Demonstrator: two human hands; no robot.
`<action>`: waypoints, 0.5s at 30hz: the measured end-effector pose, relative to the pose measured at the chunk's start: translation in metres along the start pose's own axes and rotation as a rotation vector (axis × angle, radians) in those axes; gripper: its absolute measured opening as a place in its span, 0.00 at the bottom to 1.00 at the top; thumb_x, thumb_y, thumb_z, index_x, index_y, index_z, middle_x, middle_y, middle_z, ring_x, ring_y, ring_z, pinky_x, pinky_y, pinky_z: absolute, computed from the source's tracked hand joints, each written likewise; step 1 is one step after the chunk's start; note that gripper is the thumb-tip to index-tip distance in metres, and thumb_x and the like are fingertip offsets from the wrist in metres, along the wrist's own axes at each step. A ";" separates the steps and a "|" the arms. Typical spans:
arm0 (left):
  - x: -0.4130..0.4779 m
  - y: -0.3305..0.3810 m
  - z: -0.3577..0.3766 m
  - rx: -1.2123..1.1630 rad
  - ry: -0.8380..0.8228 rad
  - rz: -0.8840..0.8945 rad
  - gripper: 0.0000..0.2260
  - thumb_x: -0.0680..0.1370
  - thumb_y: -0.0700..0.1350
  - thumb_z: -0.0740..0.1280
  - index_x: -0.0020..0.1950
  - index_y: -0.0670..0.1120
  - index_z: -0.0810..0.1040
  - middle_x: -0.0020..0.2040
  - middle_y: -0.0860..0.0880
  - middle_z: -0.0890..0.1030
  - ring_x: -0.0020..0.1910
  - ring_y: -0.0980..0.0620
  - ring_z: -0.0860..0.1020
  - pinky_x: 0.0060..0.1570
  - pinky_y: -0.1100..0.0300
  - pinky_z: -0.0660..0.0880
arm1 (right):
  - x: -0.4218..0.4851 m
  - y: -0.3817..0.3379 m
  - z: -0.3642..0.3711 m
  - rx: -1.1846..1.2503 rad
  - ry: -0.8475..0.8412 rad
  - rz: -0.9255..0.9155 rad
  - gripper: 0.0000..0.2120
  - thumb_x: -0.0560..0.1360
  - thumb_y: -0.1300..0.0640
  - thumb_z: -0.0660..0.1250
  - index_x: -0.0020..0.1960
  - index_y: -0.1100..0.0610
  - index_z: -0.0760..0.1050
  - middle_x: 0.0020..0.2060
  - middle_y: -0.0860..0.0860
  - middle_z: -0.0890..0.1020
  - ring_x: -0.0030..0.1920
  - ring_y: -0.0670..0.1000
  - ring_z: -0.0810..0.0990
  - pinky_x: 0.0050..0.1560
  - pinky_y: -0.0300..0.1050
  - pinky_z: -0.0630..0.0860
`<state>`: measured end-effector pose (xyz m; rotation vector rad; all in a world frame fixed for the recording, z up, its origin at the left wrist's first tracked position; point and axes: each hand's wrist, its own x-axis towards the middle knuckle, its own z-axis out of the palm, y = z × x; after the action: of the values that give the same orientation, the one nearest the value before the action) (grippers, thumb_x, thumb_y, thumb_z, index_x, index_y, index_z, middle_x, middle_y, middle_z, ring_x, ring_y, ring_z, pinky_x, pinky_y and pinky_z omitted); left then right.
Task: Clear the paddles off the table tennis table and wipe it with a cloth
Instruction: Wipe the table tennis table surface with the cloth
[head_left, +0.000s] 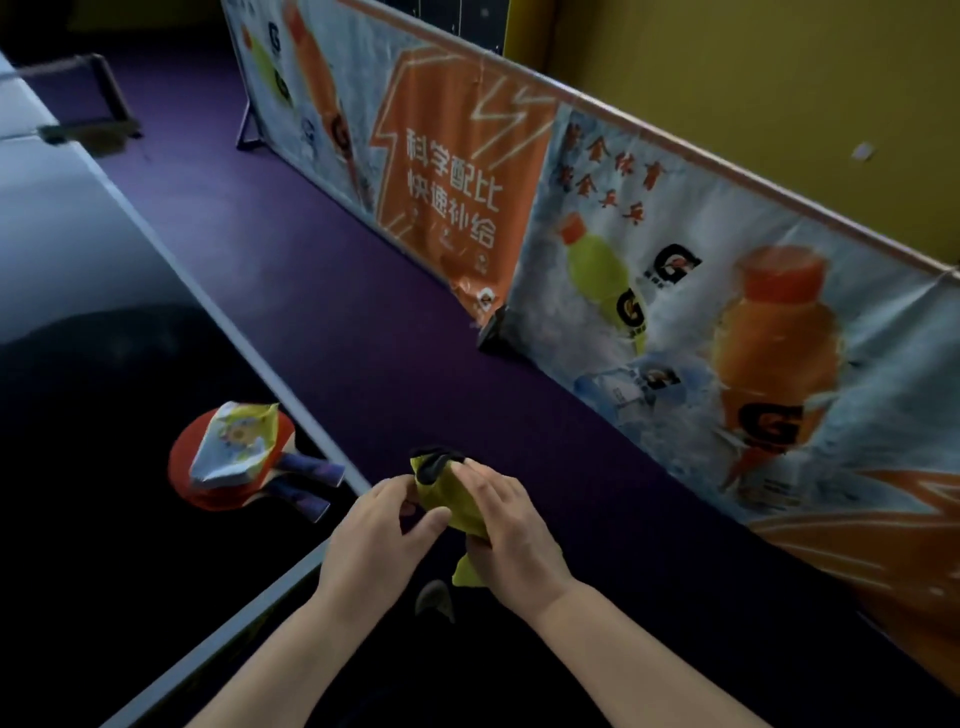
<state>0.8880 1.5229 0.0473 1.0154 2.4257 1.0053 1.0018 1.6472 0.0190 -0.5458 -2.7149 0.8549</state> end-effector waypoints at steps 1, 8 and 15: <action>0.020 0.007 0.002 -0.056 0.016 -0.016 0.08 0.74 0.55 0.68 0.46 0.62 0.68 0.42 0.63 0.73 0.42 0.66 0.72 0.38 0.72 0.66 | 0.018 0.008 -0.008 0.006 0.006 0.002 0.37 0.73 0.69 0.67 0.76 0.50 0.59 0.73 0.49 0.67 0.72 0.49 0.65 0.70 0.47 0.68; 0.160 0.045 0.014 -0.338 0.071 -0.115 0.08 0.74 0.47 0.71 0.45 0.58 0.73 0.41 0.57 0.79 0.42 0.62 0.77 0.39 0.67 0.73 | 0.136 0.067 -0.058 0.013 -0.026 0.000 0.42 0.74 0.65 0.68 0.75 0.42 0.47 0.74 0.43 0.59 0.74 0.40 0.55 0.73 0.42 0.62; 0.261 0.059 0.024 -0.370 0.065 -0.130 0.09 0.74 0.43 0.70 0.40 0.53 0.72 0.34 0.54 0.76 0.32 0.58 0.73 0.32 0.62 0.72 | 0.229 0.126 -0.075 0.123 -0.145 0.038 0.46 0.71 0.48 0.74 0.76 0.40 0.46 0.72 0.31 0.51 0.75 0.37 0.53 0.73 0.35 0.57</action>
<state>0.7481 1.7517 0.0664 0.6983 2.2040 1.3908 0.8558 1.8756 0.0313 -0.5294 -2.7639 1.1037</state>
